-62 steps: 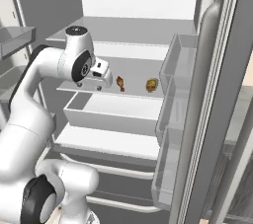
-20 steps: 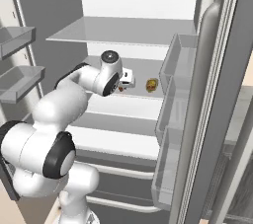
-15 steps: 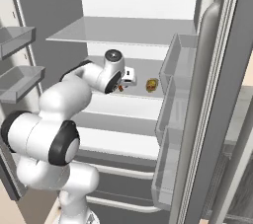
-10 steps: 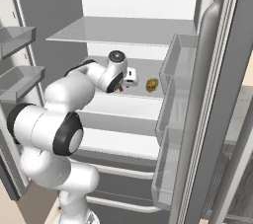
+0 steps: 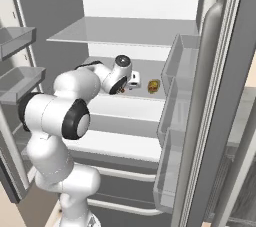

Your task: Move the chicken drumstick and burrito from the second highest shelf to the top shelf to make space. Then, place the pitcher from the counter on the cleared second highest shelf.

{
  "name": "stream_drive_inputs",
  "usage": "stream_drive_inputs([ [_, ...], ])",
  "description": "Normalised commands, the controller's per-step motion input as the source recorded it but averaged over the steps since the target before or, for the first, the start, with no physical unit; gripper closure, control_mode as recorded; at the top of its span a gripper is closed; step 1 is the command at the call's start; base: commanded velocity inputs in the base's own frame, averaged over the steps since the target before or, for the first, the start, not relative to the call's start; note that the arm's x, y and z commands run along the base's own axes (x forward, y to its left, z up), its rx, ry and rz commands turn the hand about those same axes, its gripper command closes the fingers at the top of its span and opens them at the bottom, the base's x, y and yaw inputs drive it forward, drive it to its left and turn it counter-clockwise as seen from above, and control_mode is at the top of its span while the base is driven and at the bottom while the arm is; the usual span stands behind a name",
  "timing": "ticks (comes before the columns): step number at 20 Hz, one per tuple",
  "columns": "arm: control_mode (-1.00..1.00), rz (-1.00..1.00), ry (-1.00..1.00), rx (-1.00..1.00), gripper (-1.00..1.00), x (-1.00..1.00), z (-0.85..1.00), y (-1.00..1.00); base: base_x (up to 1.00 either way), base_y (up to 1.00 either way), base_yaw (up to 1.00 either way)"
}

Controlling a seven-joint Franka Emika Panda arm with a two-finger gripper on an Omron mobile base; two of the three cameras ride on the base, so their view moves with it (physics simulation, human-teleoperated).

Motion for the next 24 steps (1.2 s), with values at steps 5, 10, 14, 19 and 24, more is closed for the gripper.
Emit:
stream_drive_inputs([
  [5, -1.0, 0.05, 0.0, 0.0, -1.0, 0.42, -0.2, 0.0, 0.0, 0.0, 0.0],
  [10, -1.0, 0.03, 0.0, 0.0, 1.0, 0.36, -0.28, 0.0, 0.0, 0.0, 0.0],
  [14, -1.0, 0.02, 0.0, -0.03, 1.0, 0.13, -0.36, 0.06, 0.0, 0.0, 0.0],
  [19, -1.0, 0.0, 0.0, 0.0, 1.0, 0.0, -0.05, 0.02, 0.0, 0.0, 0.0],
  [24, -1.0, 0.02, 0.0, 0.0, 1.0, -0.59, 0.09, 0.15, 0.0, 0.0, 0.0],
])
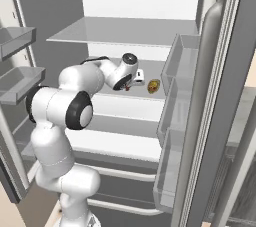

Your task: Move the chicken drumstick and burrito from the second highest shelf to the top shelf to make space. Then, place the pitcher from the counter on the cleared second highest shelf.

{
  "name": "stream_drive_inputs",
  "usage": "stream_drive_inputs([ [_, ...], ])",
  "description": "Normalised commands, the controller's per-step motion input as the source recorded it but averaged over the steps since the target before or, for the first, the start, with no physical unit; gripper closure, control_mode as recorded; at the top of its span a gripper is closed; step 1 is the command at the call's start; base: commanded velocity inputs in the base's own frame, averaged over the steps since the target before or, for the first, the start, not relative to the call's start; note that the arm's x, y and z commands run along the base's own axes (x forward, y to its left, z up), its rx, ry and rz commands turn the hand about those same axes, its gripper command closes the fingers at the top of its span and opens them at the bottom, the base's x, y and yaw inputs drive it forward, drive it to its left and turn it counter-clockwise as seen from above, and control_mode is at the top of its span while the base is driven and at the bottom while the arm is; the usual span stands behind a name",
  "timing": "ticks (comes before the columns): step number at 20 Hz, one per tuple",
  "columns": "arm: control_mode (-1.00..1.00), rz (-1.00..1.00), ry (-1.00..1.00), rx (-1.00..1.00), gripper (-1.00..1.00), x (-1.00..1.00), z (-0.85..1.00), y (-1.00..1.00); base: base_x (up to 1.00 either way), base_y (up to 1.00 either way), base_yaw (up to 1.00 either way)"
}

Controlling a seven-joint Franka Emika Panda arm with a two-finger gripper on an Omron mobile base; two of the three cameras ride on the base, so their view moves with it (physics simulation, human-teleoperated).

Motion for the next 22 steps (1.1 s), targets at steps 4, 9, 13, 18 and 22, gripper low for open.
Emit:
stream_drive_inputs([
  [4, -1.0, 0.07, 0.0, -0.01, 1.0, -1.0, 0.72, 0.04, 0.0, 0.0, 0.0],
  [9, -1.0, 0.08, -0.06, -0.02, 1.0, -1.0, 0.98, 0.01, 0.0, 0.0, 0.0],
  [13, -1.0, 0.07, -0.23, -0.01, 1.0, -0.9, 1.0, 0.18, 0.0, 0.0, 0.0],
  [18, -1.0, 0.02, -0.22, 0.0, 1.0, -0.56, 1.0, 0.13, 0.0, 0.0, 0.0],
  [22, -1.0, 0.0, -0.11, 0.0, 1.0, -0.19, 1.0, 0.1, 0.0, 0.0, 0.0],
])
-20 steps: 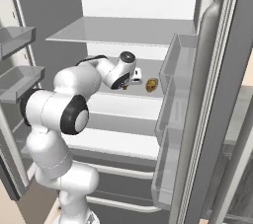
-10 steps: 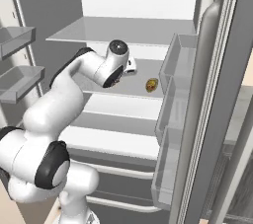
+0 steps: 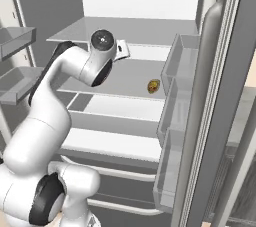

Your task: Move the chicken drumstick and burrito from the second highest shelf to the top shelf to make space. Then, place the pitcher from the counter on the cleared second highest shelf.

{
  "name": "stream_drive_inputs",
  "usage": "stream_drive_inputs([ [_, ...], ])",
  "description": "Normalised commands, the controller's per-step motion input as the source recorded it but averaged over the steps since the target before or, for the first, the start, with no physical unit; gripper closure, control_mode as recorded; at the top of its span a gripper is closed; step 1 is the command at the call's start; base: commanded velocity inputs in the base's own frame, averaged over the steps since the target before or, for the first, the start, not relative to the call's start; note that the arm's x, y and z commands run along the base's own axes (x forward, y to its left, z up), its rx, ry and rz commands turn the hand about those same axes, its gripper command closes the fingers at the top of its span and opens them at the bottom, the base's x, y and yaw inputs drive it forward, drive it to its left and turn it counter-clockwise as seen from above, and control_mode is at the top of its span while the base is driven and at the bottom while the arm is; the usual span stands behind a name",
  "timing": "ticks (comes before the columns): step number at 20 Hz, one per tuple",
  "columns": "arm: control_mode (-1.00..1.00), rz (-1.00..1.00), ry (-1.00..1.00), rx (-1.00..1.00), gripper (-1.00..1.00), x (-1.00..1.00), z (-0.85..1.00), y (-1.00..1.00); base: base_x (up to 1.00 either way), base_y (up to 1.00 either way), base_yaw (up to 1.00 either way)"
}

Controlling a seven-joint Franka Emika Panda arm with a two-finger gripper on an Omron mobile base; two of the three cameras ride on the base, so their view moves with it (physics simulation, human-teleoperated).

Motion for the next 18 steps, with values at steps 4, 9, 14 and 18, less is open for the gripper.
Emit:
stream_drive_inputs([
  [4, -1.0, 0.0, -0.01, 0.0, 1.0, 0.03, 1.0, 0.08, 0.0, 0.0, 0.0],
  [9, -1.0, 0.0, 0.08, 0.0, 1.0, 0.42, 0.67, 0.08, 0.0, 0.0, 0.0],
  [14, -1.0, 0.0, 0.1, 0.0, 1.0, 0.72, 0.11, 0.05, 0.0, 0.0, 0.0],
  [18, -1.0, 0.0, 0.06, 0.0, 1.0, 0.8, -0.14, 0.07, 0.0, 0.0, 0.0],
])
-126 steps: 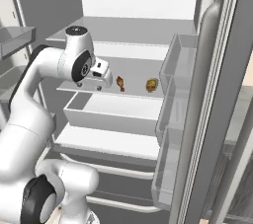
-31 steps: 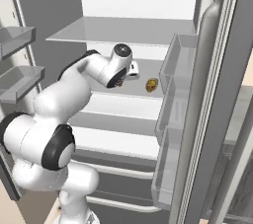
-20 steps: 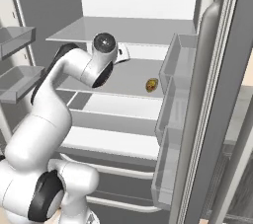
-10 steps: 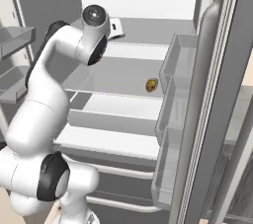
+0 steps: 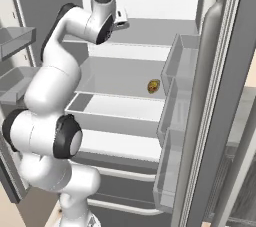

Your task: Move the chicken drumstick and burrito from the second highest shelf to the top shelf to make space. Then, place the pitcher from the counter on the cleared second highest shelf.

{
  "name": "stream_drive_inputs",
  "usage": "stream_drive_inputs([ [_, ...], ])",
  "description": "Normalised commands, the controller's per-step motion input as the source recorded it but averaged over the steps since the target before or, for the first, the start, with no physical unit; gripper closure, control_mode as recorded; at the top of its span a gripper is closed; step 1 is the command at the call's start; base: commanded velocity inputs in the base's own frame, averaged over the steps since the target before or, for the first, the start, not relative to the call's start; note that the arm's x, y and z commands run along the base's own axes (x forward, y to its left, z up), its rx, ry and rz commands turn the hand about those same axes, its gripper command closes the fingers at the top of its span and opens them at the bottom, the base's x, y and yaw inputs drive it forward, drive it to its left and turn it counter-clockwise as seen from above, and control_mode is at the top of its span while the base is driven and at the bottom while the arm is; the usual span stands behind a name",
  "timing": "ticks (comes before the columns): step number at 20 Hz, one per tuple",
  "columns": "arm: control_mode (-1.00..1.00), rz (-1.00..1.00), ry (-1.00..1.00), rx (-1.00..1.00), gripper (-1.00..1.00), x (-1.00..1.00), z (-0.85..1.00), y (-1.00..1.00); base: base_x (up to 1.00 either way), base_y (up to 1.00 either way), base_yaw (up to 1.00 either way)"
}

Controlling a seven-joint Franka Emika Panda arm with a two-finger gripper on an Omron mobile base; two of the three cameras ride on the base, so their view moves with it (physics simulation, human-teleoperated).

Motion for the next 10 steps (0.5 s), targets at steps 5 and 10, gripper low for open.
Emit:
stream_drive_inputs([
  [5, -1.0, 0.0, 0.09, 0.0, 1.0, 0.86, -0.41, 0.06, 0.0, 0.0, 0.0],
  [10, -1.0, 0.0, 0.1, 0.0, 1.0, 0.95, -0.35, 0.06, 0.0, 0.0, 0.0],
])
